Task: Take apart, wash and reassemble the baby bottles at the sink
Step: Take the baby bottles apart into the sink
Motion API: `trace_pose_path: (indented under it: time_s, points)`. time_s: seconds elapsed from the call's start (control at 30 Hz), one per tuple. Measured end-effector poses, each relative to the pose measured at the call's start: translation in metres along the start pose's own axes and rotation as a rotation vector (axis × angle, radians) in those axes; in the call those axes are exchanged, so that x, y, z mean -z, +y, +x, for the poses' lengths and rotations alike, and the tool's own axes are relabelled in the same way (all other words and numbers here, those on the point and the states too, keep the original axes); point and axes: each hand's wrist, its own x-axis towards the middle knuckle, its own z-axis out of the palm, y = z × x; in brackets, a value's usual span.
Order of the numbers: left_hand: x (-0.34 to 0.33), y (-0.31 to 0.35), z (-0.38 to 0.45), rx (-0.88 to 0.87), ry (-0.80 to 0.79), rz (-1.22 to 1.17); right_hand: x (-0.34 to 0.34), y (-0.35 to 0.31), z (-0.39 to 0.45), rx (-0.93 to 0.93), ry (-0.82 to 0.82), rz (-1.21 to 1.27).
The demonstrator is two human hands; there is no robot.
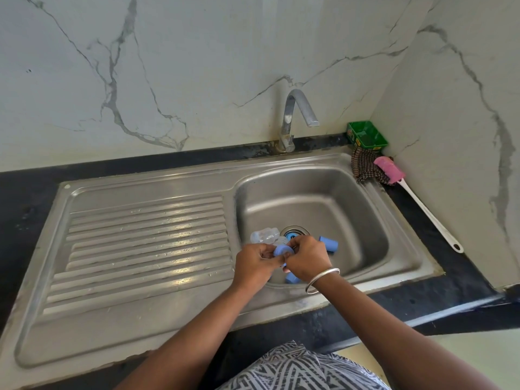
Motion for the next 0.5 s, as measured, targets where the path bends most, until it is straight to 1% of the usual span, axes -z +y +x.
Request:
trace_pose_path:
  time_s: [0.07, 0.17, 0.23, 0.3, 0.37, 0.5]
  points:
    - [0.003, 0.000, 0.000, -0.008, 0.016, -0.010, 0.003, 0.003, -0.001, 0.004, -0.054, 0.141]
    - [0.009, -0.002, 0.002, -0.002, 0.040, -0.025, 0.010, 0.006, -0.005, -0.015, -0.192, 0.518]
    - [0.010, -0.003, 0.004, 0.015, 0.030, -0.029, 0.012, 0.005, -0.011, -0.010, -0.209, 0.603]
    - [0.010, -0.002, 0.004, -0.002, 0.016, 0.007, 0.013, 0.006, -0.013, -0.014, -0.201, 0.645]
    - [0.007, 0.001, 0.002, -0.034, 0.021, 0.053, 0.014, 0.005, -0.014, -0.004, -0.181, 0.615]
    - [0.002, 0.004, 0.000, -0.043, 0.031, 0.098, 0.007, 0.010, -0.007, 0.031, -0.042, 0.327]
